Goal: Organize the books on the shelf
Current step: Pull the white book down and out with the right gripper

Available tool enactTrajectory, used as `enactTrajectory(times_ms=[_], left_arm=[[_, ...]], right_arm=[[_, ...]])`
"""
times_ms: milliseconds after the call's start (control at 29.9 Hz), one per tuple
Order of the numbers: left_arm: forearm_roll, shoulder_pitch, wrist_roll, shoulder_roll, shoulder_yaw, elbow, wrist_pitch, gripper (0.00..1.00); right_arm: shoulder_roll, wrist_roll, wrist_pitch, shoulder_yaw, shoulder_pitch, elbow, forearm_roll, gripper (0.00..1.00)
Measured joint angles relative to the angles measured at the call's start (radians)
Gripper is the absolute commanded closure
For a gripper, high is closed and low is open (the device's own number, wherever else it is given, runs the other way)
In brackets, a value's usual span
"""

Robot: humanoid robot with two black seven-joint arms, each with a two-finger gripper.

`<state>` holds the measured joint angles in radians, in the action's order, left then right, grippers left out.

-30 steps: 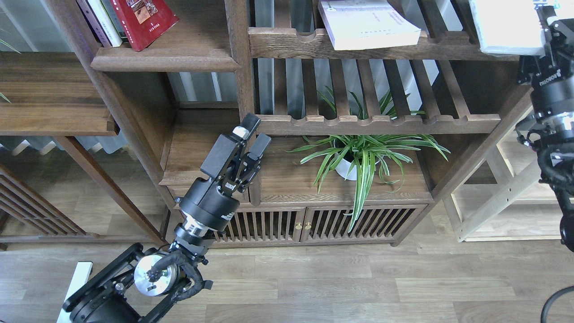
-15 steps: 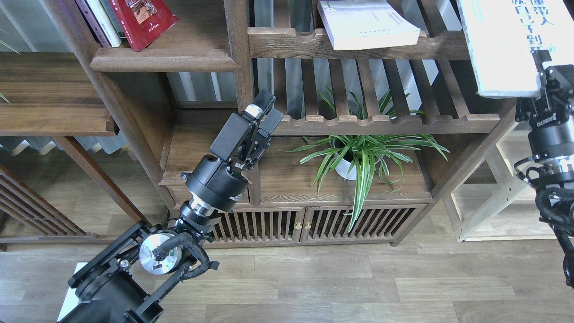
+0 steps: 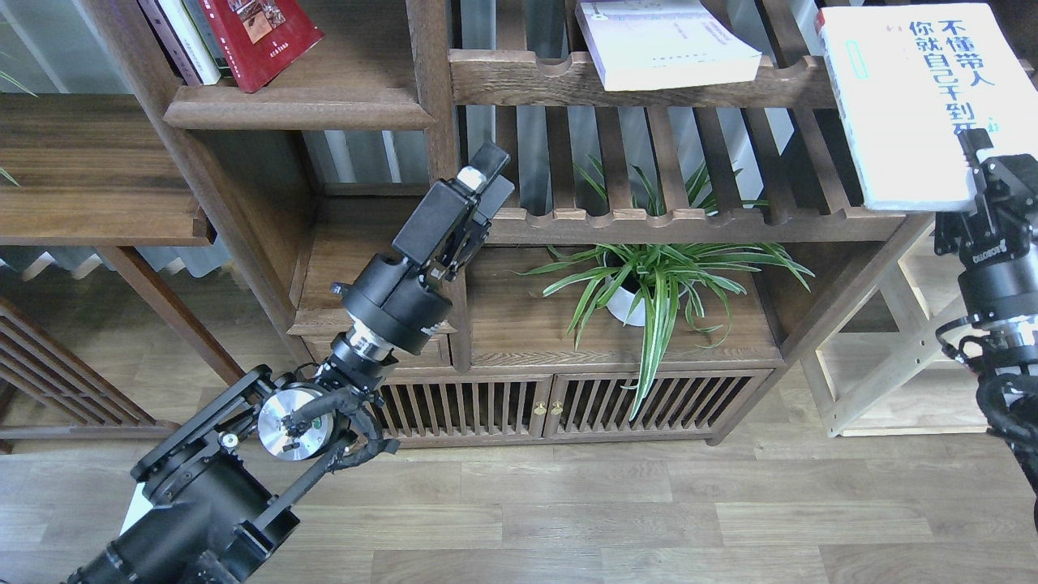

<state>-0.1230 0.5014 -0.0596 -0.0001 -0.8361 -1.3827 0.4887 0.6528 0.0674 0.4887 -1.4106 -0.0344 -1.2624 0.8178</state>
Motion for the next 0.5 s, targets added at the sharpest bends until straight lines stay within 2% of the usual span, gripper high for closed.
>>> enactTrajectory(times_ms=[201,502], left_arm=[[0.001,0.033,0.001,0.0,0.011,0.033,0.0,0.02],[0.01,0.06,0.001,0.0,0.029,0.091,0.0,0.02]], right_arm=[[-0.001,-0.01,0.001,-0.013,0.028,-0.005,0.0,0.96],[0.018,-0.008,0.001,-0.036,0.19,-0.014,-0.006,0.96]])
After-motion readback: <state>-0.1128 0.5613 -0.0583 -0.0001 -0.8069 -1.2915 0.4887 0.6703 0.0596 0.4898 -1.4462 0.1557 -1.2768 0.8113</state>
